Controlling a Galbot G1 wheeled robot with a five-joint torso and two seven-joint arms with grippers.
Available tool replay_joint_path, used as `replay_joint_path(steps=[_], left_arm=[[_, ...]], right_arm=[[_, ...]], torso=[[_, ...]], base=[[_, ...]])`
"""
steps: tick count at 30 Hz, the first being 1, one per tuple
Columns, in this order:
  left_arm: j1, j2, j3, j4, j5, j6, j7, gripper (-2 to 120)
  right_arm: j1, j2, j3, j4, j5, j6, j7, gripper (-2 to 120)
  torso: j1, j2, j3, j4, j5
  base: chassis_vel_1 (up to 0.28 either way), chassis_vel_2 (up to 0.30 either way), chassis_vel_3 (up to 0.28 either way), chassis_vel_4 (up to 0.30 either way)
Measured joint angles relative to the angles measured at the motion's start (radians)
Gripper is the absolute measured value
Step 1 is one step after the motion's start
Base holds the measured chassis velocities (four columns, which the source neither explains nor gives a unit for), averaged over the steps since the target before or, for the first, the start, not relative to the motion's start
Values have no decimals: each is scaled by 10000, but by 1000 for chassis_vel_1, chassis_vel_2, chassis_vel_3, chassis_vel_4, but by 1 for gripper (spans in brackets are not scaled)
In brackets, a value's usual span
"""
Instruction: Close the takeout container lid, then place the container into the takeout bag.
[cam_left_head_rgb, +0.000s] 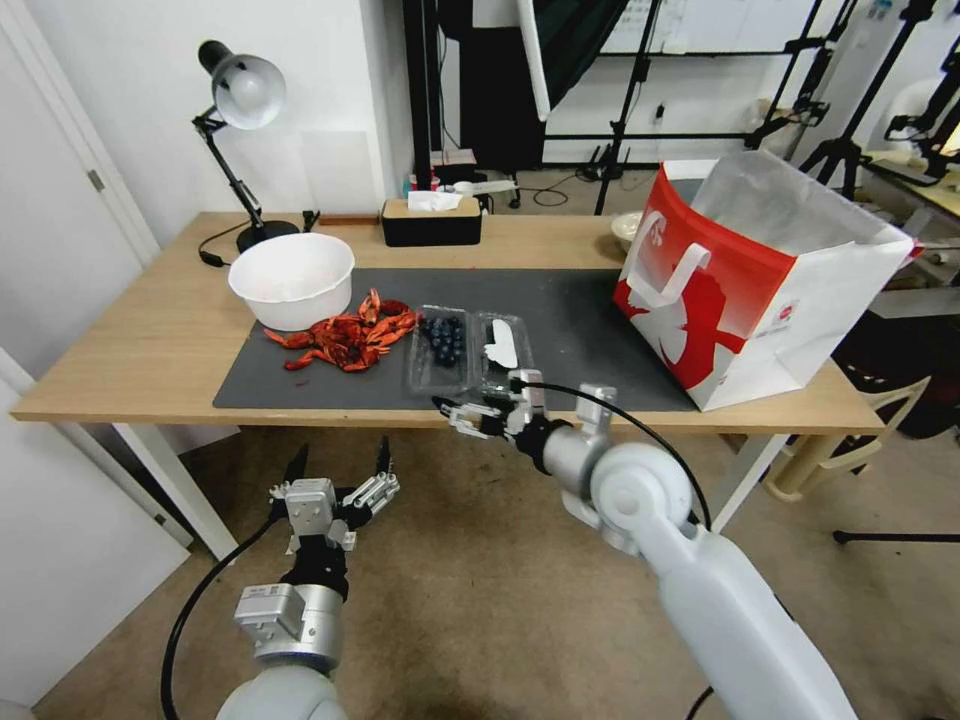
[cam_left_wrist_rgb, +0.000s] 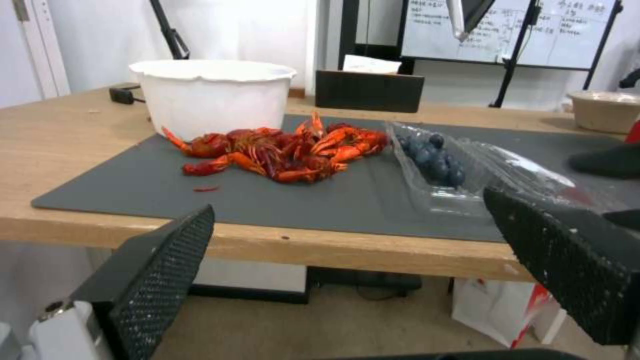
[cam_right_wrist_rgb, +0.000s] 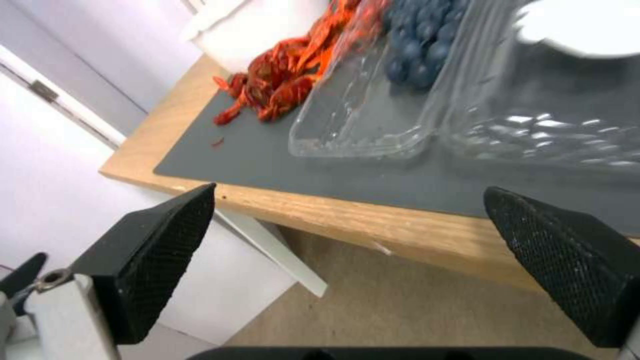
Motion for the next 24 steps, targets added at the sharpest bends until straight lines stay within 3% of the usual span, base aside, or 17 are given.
replay_joint_path(steps=[5,9,12,13,16,17,19,24], left_arm=[[25,14,-2,-54,-5,-28,-1,100],[55,31,-13,-84,-14,-52,1,100],[70,69,-23,-84,-32,-99,42,100],[70,69,-23,-84,-32,-99,42,100],[66,100,-67,-52,-68,-104,227,100],[66,100,-67,-52,-68,-104,227,100],[54,137,-101,-15,-127,-106,489,100],[16,179,-130,54,-184,-146,849,100]], right_arm=[[-473,-193,407,623,-442,363,-155,100],[-1140,-282,733,1230,-1673,1284,-309,100],[-2167,-308,950,1657,-3701,2749,-414,100],[-2167,-308,950,1657,-3701,2749,-414,100],[-3363,-286,1179,1747,-6065,4537,-420,100],[-3363,-286,1179,1747,-6065,4537,-420,100],[-4175,-162,1497,1758,-7423,5786,-302,100],[-5059,90,1899,1674,-8532,7052,-108,100]], torso=[[-1,1,0,1,1],[0,2,0,0,0],[-1,2,0,-1,0],[-1,2,0,-1,0],[-1,2,0,-1,0],[-1,2,0,-1,0],[-1,3,0,0,-1],[-1,2,0,0,0]], base=[[0,0,0,0],[0,0,0,0],[0,0,0,0],[0,0,0,0],[0,0,0,0],[0,0,0,0],[0,0,0,0],[0,0,0,0]])
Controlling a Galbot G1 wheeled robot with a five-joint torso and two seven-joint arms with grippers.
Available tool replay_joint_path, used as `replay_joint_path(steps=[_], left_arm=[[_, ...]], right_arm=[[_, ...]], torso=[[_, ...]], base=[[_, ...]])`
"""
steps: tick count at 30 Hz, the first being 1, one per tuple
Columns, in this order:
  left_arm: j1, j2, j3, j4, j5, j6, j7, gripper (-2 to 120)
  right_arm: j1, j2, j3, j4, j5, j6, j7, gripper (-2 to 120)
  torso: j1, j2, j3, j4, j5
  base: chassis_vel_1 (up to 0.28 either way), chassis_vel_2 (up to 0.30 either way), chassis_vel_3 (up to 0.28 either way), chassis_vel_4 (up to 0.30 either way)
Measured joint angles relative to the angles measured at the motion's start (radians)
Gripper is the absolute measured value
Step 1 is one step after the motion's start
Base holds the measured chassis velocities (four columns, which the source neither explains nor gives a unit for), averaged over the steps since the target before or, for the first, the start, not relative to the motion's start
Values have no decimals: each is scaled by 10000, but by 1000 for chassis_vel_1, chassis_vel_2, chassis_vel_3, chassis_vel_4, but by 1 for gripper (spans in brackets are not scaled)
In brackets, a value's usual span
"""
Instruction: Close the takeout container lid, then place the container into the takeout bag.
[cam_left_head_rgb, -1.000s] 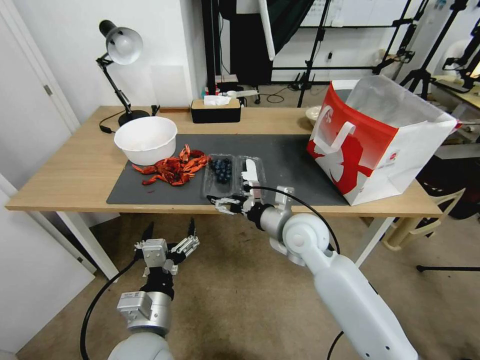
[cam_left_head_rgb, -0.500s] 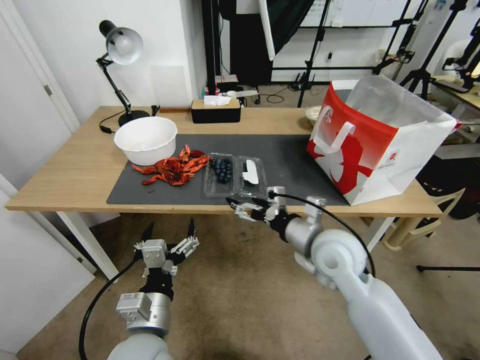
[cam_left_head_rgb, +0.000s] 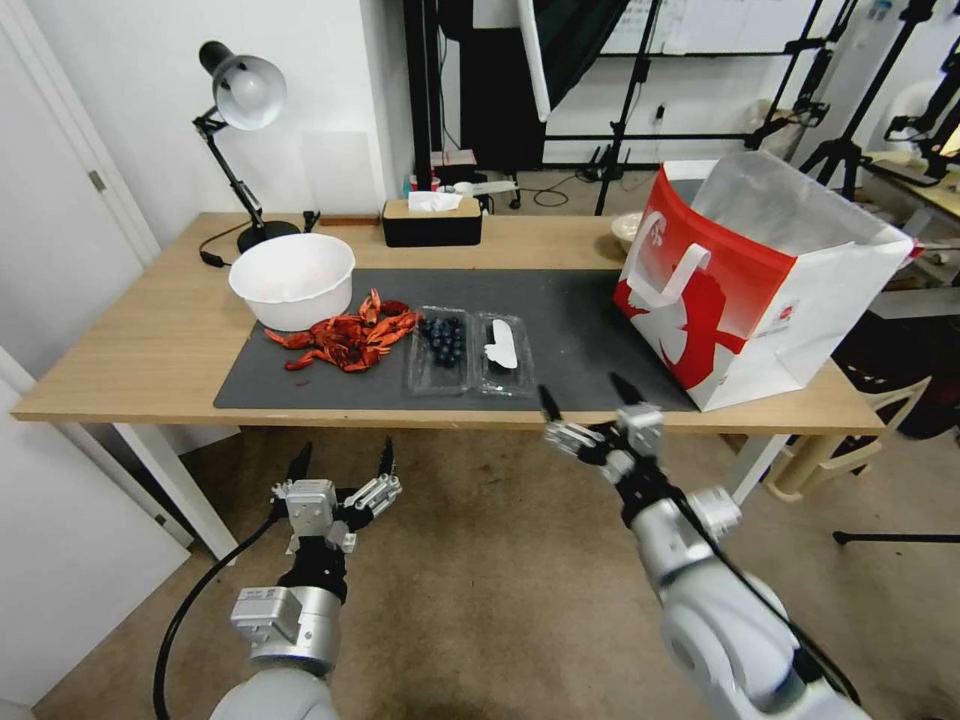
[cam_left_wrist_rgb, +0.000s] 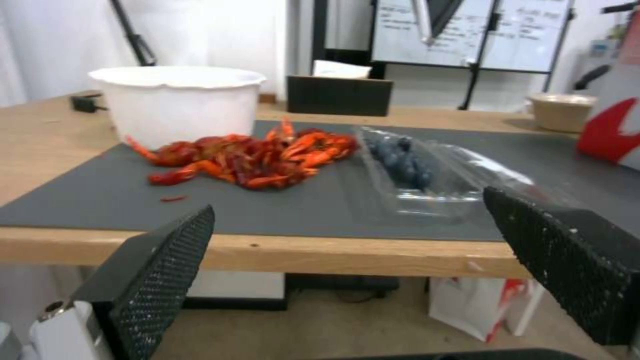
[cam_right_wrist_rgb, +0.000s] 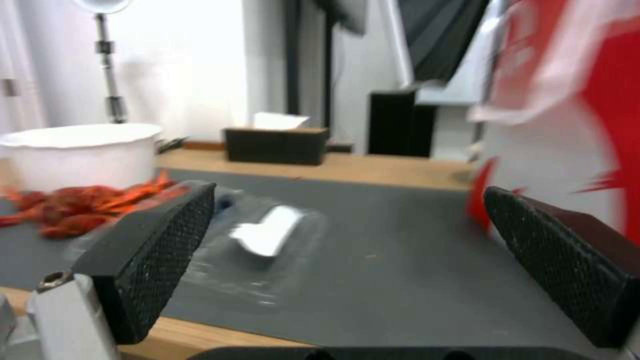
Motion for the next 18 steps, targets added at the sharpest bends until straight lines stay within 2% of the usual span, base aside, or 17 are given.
replay_joint_path(steps=[7,18], left_arm=[[-74,18,-12,278,46,-128,540,100],[-10,43,-28,351,137,-111,716,100]], right_arm=[[-1719,562,121,-613,-1139,1609,451,100],[-2035,788,-30,-867,-1372,1760,512,100]], torso=[[-1,0,0,0,-1],[0,-1,0,2,-1]], base=[[0,0,0,0],[0,0,0,0]])
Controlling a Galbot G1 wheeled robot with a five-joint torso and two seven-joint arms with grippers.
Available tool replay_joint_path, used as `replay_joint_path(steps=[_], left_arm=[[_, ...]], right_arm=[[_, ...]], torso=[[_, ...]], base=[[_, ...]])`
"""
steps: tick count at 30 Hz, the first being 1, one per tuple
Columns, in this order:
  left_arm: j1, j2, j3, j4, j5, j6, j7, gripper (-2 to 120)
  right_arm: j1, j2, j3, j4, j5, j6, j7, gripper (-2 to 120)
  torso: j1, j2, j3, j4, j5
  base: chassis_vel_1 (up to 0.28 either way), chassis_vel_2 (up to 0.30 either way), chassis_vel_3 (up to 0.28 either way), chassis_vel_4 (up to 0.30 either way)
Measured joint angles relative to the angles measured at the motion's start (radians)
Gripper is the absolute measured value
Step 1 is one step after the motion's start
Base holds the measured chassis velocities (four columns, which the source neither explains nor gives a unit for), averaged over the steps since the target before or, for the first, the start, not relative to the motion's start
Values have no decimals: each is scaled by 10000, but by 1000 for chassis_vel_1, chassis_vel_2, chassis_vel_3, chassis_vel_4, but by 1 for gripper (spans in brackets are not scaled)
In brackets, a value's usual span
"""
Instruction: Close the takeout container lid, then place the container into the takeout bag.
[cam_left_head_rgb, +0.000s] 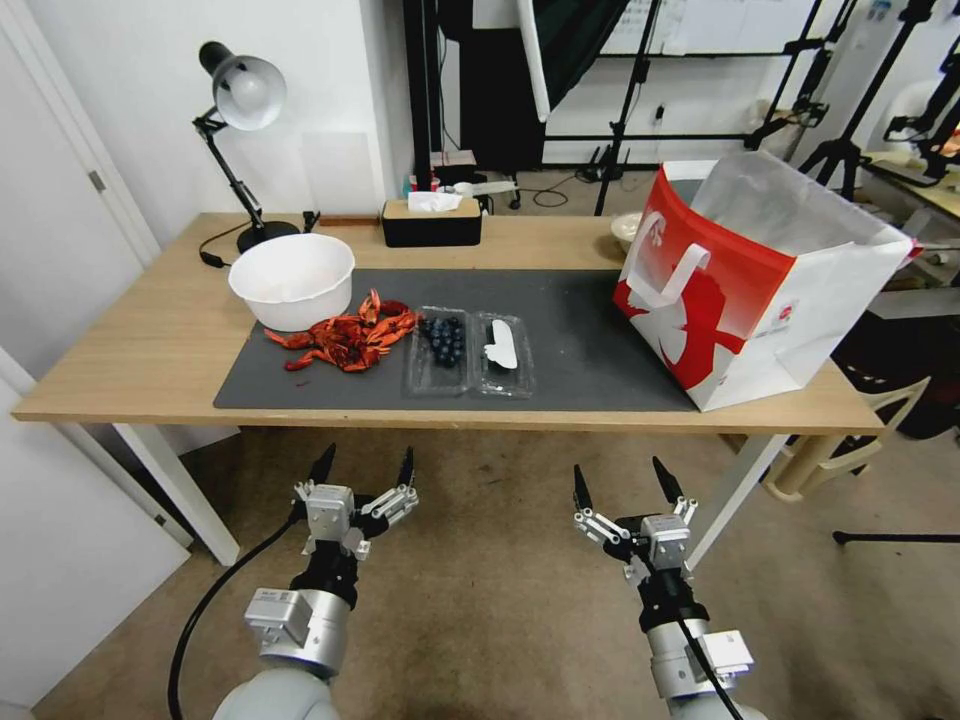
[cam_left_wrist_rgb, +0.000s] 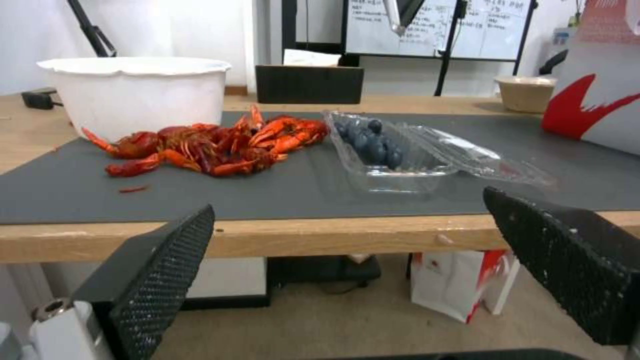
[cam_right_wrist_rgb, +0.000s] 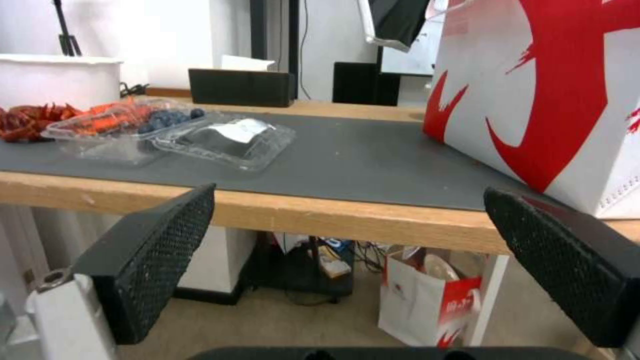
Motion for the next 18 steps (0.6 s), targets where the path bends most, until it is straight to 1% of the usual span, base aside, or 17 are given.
replay_joint_path(steps=[12,14,15,16,17,18], left_arm=[[-49,7,-3,161,7,0,25,100],[-55,8,-6,202,7,-45,9,100],[-55,9,-11,225,7,-80,-3,100],[-48,10,-15,235,10,-115,-10,100],[-48,10,-15,235,10,-115,-10,100],[-44,10,-18,236,10,-120,-13,100]], right_arm=[[-23,48,-149,-21,6,-142,27,100],[46,93,-461,70,329,-444,27,100],[180,97,-644,103,667,-608,-26,100],[471,79,-878,200,1392,-937,-129,100],[471,79,-878,200,1392,-937,-129,100],[612,70,-973,259,1739,-1097,-154,100]], torso=[[2,-1,1,-1,-1],[2,-1,0,-1,-3],[2,-1,0,-3,0],[2,-1,0,-2,-1],[2,-1,0,-2,-1],[2,-1,1,-2,-1]], base=[[0,0,0,0],[0,0,0,0],[0,0,0,0],[0,0,0,0],[0,0,0,0],[0,0,0,0]])
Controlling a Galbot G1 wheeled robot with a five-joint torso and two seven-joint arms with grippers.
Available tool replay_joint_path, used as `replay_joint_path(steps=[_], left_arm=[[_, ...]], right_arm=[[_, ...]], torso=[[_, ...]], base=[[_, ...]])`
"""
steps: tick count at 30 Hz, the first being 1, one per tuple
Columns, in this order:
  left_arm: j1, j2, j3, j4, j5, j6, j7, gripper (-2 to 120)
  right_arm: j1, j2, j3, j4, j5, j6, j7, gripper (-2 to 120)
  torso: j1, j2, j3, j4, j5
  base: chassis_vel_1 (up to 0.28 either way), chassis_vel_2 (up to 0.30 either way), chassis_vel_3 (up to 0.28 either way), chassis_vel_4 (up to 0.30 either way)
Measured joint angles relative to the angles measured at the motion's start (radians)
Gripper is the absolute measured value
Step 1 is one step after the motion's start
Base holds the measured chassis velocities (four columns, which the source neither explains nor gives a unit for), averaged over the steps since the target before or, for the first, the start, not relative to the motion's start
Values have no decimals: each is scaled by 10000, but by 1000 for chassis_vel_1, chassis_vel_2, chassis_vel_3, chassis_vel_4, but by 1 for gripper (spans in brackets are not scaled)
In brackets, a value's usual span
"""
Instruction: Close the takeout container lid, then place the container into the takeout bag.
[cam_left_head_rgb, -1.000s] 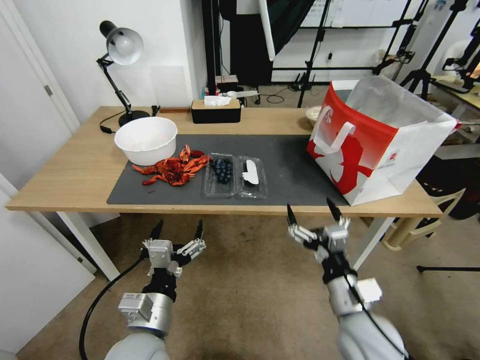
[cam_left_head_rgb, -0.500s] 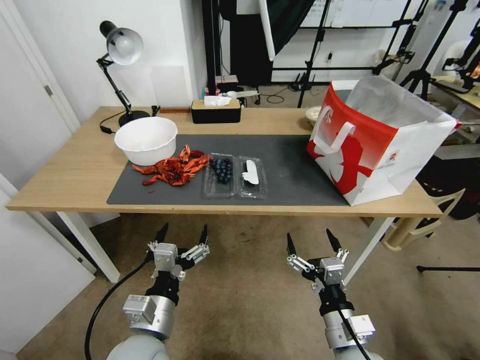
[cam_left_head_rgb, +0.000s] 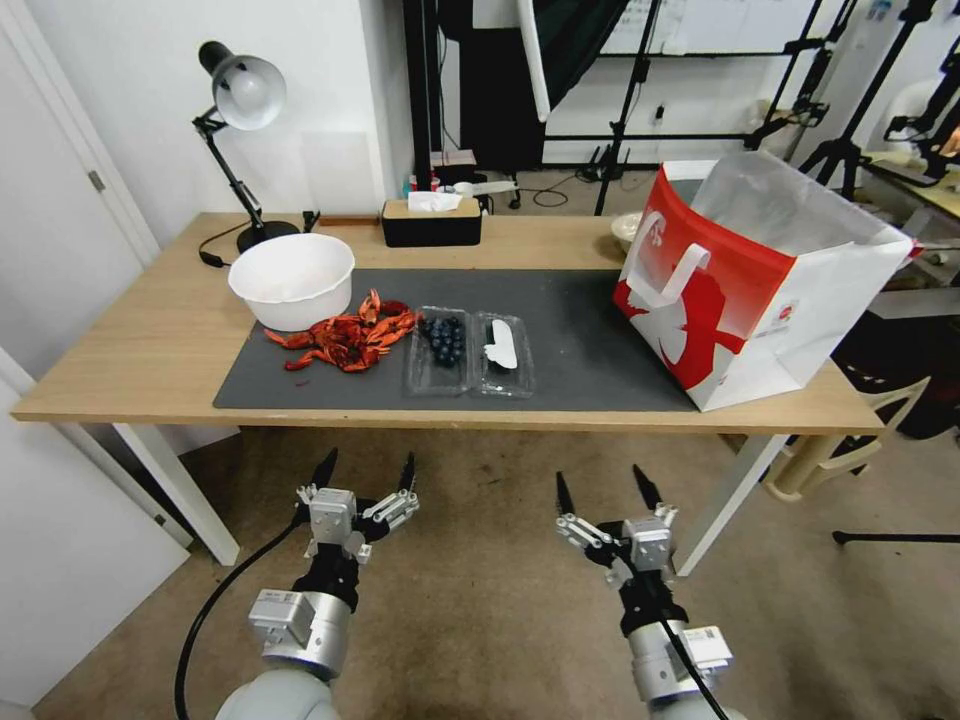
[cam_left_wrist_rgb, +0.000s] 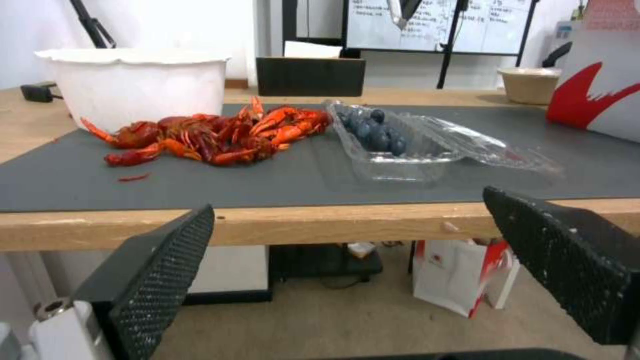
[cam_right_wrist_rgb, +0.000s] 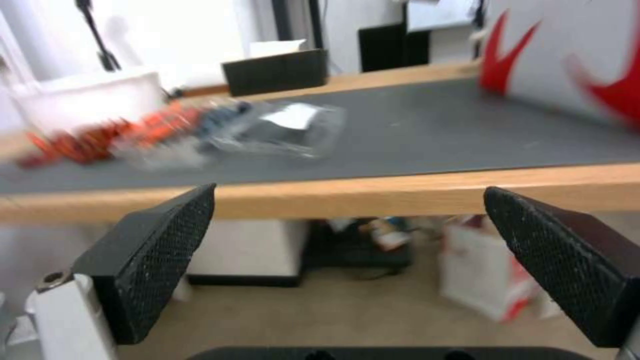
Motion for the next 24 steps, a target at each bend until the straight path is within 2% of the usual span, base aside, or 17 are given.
replay_joint_path(steps=[2,3,6,7,10,14,18,24], left_arm=[[17,0,-26,0,2,-8,-5,100],[17,0,-26,0,2,-8,-5,100],[25,5,-59,-8,4,-11,-15,100],[25,5,-59,-8,4,-11,-15,100],[41,7,-113,-43,4,-12,-23,100],[69,8,-151,-53,4,-12,-23,100],[91,11,-232,-56,0,-23,-26,100],[104,34,-300,-78,-13,-36,-30,100]], right_arm=[[719,-15,-379,195,1269,-595,25,100],[719,-15,-379,195,1269,-595,25,100],[1722,48,-896,351,3193,-1420,395,100],[1722,48,-896,351,3193,-1420,395,100],[2740,296,-1421,274,5256,-1956,1035,100],[3229,541,-1653,80,6296,-2025,1388,100],[4017,1114,-1970,-337,8091,-2140,2148,100],[4786,1853,-2185,-856,9205,-2076,2817,100]], torso=[[0,-1,0,1,2],[0,-1,0,1,2],[0,0,1,1,-1],[0,0,1,1,-1],[0,0,1,2,-3],[1,-1,1,2,2],[0,0,2,0,-1],[1,-1,1,1,-1]], base=[[0,0,0,0],[0,0,0,0],[0,0,0,0],[0,0,0,0],[0,0,0,0],[0,0,0,0],[0,0,0,0],[0,0,0,0]])
